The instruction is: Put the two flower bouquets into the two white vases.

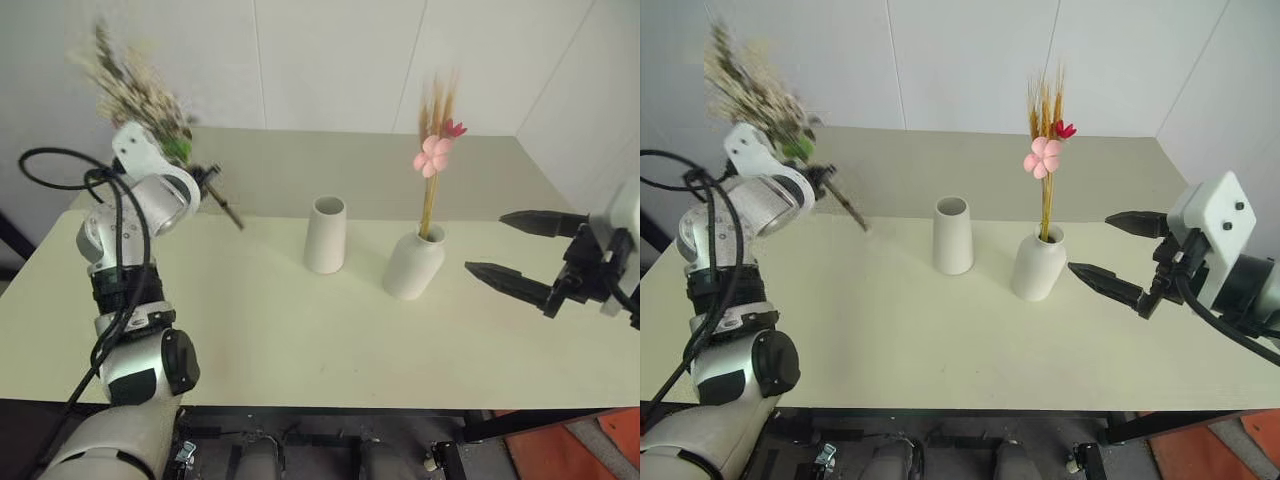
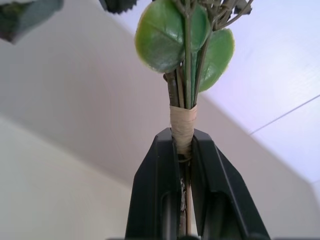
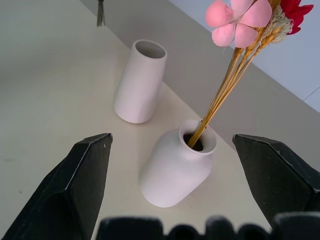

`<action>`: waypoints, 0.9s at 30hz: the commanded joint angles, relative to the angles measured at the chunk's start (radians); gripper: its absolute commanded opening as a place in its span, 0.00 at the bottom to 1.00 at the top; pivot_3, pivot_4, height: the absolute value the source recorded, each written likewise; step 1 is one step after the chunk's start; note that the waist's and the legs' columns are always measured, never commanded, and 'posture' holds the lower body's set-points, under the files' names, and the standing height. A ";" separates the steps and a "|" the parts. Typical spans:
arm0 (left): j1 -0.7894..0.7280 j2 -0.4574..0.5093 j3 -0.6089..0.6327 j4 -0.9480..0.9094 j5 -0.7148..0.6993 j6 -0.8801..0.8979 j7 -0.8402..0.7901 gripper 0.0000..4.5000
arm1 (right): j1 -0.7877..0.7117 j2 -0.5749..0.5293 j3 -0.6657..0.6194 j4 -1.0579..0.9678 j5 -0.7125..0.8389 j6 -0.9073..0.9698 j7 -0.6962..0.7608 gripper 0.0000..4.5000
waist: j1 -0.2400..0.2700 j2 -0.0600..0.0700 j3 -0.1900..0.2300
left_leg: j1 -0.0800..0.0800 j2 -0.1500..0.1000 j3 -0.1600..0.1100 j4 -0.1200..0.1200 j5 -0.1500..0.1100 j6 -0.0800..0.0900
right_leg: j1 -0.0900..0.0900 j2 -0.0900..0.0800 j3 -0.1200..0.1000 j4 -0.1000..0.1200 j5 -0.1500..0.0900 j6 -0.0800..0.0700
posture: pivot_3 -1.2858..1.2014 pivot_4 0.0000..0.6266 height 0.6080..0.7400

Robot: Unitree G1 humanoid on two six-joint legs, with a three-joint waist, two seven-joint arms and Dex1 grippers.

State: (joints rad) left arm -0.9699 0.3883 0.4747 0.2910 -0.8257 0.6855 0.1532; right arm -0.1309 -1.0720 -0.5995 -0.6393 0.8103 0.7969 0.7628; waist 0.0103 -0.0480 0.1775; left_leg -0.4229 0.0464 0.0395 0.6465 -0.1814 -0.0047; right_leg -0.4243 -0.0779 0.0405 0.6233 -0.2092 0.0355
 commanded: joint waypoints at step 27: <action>-0.202 -0.113 -0.242 0.383 0.215 -0.325 -1.024 0.01 | 0.170 0.086 -0.121 -0.169 -0.010 0.003 -0.119 1.00 | -0.011 0.000 0.000 | -0.003 0.000 -0.002 0.003 0.000 0.001 | 0.001 0.001 -0.001 -0.003 -0.001 0.006 | 0.52 0.24 1.00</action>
State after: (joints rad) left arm -1.1634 0.2654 0.2574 0.6936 -0.6457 0.3888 -0.8449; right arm 0.0431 -0.9890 -0.6870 -0.7950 0.8077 0.8142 0.6558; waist -0.0010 -0.0483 0.1775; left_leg -0.4261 0.0466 0.0379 0.6490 -0.1815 -0.0041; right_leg -0.4231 -0.0772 0.0398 0.6198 -0.2104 0.0412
